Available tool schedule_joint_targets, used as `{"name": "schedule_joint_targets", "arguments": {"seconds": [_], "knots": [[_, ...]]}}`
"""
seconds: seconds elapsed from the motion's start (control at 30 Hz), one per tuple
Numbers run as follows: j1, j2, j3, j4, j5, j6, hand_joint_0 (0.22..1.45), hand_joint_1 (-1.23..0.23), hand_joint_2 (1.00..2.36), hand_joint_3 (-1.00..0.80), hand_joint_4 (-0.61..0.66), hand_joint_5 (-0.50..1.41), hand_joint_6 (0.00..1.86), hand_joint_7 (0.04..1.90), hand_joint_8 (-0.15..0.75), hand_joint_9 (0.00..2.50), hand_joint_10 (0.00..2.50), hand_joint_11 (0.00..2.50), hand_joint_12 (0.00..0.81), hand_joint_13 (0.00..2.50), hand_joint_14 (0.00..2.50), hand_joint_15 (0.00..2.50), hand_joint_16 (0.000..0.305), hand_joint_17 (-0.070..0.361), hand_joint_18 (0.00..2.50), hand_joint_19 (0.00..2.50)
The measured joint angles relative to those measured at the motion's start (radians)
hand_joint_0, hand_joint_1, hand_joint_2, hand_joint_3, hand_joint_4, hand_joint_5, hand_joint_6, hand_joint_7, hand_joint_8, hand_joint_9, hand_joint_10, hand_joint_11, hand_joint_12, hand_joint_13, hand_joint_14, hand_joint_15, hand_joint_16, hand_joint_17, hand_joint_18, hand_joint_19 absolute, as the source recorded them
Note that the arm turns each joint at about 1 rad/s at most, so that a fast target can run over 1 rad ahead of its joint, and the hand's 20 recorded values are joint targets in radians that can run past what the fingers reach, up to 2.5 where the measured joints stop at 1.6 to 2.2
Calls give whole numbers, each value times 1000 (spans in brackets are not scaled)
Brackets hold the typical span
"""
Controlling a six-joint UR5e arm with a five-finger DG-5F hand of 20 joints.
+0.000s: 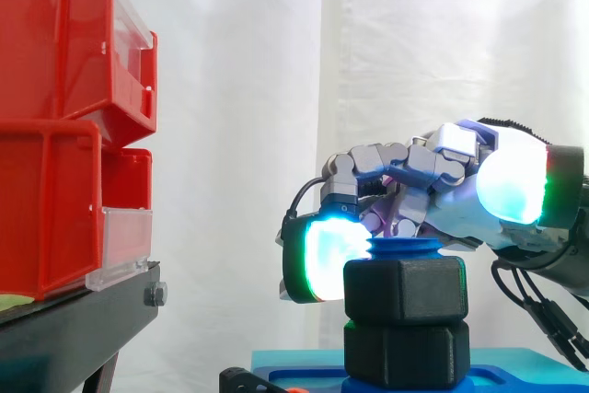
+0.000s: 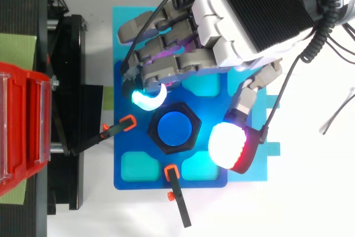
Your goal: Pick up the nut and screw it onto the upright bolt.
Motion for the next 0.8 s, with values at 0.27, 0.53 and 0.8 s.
{"name": "schedule_joint_targets", "arguments": {"seconds": [0.27, 0.53, 0.8], "knots": [[-9, 1, 0, 1, -4, 0, 472, -216, 1000, -500, 122, 47, 693, 1126, 246, 1546, 3, 83, 225, 1000, 0, 42, 20, 45, 732, 0], [-15, 0, 0, 2, -7, 0, 472, -225, 1000, -500, 115, 48, 704, 1101, 226, 1620, 2, 94, 207, 1077, 1, 58, 17, 39, 799, 24], [-20, 0, 0, 5, -9, 0, 447, -156, 1000, -500, 242, 16, 502, 1403, 296, 1394, 3, 101, 279, 874, 1, 32, 31, 69, 581, 0]]}}
